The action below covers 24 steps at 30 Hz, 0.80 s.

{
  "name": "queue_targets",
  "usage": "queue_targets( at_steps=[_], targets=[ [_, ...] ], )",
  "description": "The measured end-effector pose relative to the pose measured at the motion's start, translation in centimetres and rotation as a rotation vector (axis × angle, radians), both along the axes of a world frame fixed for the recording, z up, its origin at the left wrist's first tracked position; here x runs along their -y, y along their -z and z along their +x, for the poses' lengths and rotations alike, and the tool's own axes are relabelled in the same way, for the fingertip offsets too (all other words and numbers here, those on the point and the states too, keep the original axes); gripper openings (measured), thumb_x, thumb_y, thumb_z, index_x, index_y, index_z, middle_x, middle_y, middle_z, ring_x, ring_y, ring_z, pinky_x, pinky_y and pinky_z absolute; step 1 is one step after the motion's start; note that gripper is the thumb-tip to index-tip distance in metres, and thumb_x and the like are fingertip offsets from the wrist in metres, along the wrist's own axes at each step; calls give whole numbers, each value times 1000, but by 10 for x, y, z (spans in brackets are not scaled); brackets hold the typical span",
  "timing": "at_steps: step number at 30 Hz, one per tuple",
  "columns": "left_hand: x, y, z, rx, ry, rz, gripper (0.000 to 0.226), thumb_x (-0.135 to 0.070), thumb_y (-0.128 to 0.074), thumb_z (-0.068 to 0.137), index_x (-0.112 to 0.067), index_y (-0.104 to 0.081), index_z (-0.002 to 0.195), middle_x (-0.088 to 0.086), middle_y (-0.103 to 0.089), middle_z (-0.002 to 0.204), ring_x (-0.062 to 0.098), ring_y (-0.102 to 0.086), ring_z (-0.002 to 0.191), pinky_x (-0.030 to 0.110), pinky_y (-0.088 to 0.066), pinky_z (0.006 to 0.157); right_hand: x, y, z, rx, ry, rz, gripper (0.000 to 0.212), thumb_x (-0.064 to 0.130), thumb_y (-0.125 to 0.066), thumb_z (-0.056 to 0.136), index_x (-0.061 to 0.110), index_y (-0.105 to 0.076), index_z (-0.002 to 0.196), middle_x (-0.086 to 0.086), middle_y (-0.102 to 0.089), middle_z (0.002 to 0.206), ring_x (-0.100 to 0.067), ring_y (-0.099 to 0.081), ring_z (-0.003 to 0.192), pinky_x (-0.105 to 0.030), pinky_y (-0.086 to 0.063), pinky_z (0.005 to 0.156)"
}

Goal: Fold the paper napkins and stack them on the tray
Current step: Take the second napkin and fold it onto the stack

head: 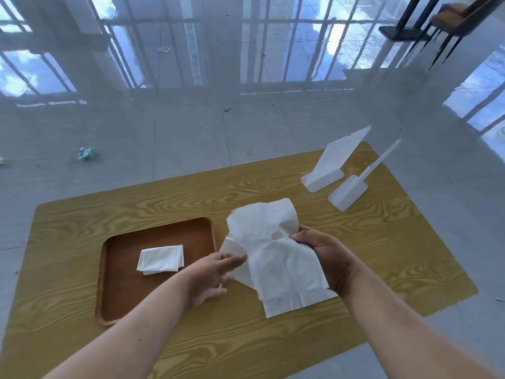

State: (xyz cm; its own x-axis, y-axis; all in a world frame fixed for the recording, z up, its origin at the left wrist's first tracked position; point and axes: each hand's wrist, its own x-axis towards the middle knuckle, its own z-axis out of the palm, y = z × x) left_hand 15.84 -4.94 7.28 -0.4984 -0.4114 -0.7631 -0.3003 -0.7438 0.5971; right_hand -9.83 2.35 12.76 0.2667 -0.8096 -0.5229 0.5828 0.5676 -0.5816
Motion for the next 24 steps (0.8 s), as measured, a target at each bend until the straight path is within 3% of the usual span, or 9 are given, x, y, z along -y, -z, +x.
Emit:
queue_targets(
  at_steps=[3, 5, 8, 11, 13, 17, 20, 24],
  targets=[
    [-3, -1, 9, -98, 14, 79, 111, -74, -92, 57, -28, -52, 150, 6, -51, 160, 27, -45, 150, 51, -31, 126, 7, -4, 9, 23, -3, -38, 40, 10, -46, 100, 6, -67, 134, -16, -71, 112, -29, -71, 97, -42, -59, 84],
    [-2, -3, 10, -187, -30, 110, 97, -73, -87, 67, -34, -56, 151, 4, -59, 157, 25, -53, 146, 53, -32, 127, 10, -4, 11, 20, -10, -48, 42, 11, -47, 99, 6, -65, 137, -17, -71, 113, -30, -70, 96, -42, -58, 83],
    [6, -13, 12, -281, -201, 125, 62, -54, -88, 78, -28, -76, 133, 3, -72, 141, 23, -70, 127, 43, -54, 109, 14, -4, 11, -9, -36, -47, 42, 12, -49, 99, 7, -66, 136, -18, -71, 115, -32, -71, 97, -44, -58, 83],
    [20, -22, 21, -272, -332, 35, 52, -29, -85, 86, -7, -74, 132, 17, -76, 131, 30, -78, 110, 41, -66, 87, 16, -1, 10, -50, -35, -28, 40, 14, -52, 97, 4, -67, 133, -18, -71, 110, -31, -71, 92, -43, -59, 79],
    [27, -28, 30, -221, -293, -32, 51, -23, -84, 86, -4, -72, 132, 19, -77, 128, 33, -78, 108, 45, -66, 88, 18, 0, 12, -48, -14, -12, 40, 14, -51, 99, 2, -65, 135, -18, -71, 110, -31, -71, 91, -43, -59, 77],
    [27, -31, 42, -144, -162, -49, 57, -18, -88, 81, -5, -70, 134, 22, -74, 131, 37, -70, 110, 55, -52, 106, 25, 3, 26, -31, 39, 16, 35, 12, -49, 101, 4, -72, 127, -17, -74, 103, -28, -73, 86, -40, -61, 72],
    [25, -28, 49, -109, -238, -56, 57, -13, -84, 77, 0, -70, 132, 24, -74, 130, 32, -74, 101, 43, -59, 90, 32, 6, 38, -5, 39, 28, 34, 12, -52, 98, 5, -73, 124, -18, -73, 103, -29, -72, 87, -40, -61, 75],
    [30, -20, 67, -67, -329, -94, 23, -8, -75, 95, -2, -77, 116, 21, -80, 119, 26, -79, 92, 43, -63, 86, 41, 7, 46, -60, 3, 30, 36, 12, -48, 103, 4, -70, 129, -21, -74, 112, -34, -73, 93, -45, -62, 76]
  ],
)
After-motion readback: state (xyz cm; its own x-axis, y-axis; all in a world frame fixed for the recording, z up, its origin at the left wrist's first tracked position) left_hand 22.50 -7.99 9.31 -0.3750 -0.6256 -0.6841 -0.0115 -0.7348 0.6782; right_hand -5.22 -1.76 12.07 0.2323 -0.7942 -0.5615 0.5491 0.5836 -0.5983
